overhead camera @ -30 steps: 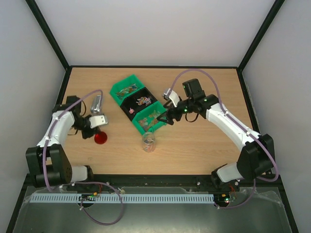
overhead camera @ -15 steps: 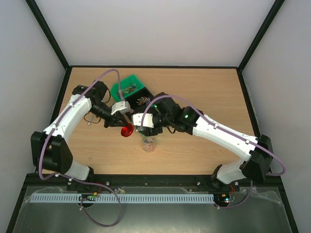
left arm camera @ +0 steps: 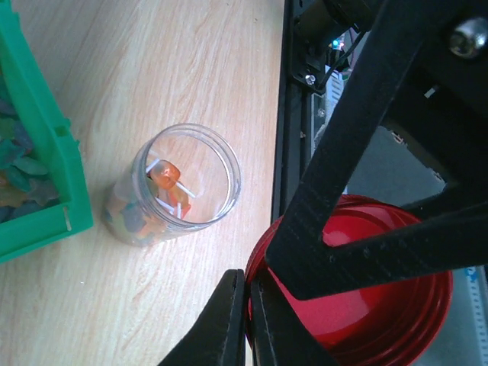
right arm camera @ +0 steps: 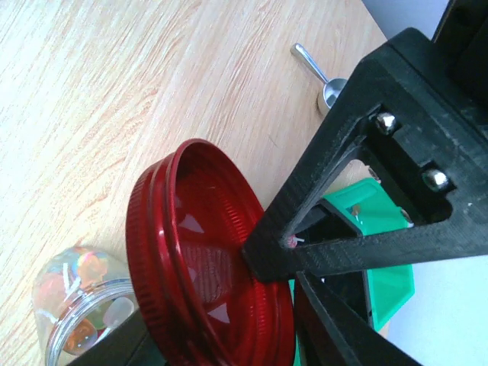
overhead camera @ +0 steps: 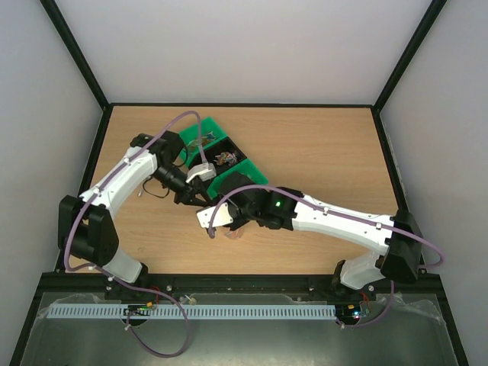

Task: Pack the candies

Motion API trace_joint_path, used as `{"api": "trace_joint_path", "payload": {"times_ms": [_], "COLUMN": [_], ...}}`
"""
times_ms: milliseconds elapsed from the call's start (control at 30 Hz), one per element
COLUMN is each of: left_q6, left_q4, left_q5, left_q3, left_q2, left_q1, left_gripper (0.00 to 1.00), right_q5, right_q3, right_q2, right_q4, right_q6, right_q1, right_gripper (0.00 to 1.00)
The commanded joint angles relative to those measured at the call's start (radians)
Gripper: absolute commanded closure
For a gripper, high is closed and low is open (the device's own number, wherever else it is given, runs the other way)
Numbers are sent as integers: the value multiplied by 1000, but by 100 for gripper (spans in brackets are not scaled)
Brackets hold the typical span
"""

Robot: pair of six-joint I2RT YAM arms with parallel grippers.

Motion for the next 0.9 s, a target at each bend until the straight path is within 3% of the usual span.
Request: {"api": "trace_joint_path", "payload": {"times_ms": [0,167,267,433,500,533,600,733,800,867], "left_q6": [-37,-39,-31,-81,-167,-219,-362,-722,-789,-765], "left_q4": [-28,-28,-28,16,108,169,326,685,759,773], "left_q5": [45,48,48,21,9,-2,-57,-255,-317,-308], "left_q3": [30,32,38,120,141,143,135,81,54,56], "left_q2": [24,33,25,-10,-46,-70,-122,-247,-290,-305], "left_q1": [-10,-14,-13,50,122,164,232,294,294,292], "left_gripper": [98,96,84,46,38,29,3,0,1,1], "right_q5": [71,86,76,-53,-161,-221,-354,-583,-687,-786], "right_q3": [-24,-17,-6,27,42,49,58,69,75,70], "right_q2": [-17,-21,-24,-43,-53,-59,-65,-60,-53,-45], "right_q4": [-18,-11,-19,-35,-36,-32,-27,3,3,10], "right_q6": [-25,-6,26,183,280,337,444,691,791,871], "right_q1": [37,40,40,-10,-71,-102,-171,-326,-388,-447], "right_gripper": [68,85,91,94,94,94,94,94,94,94]}}
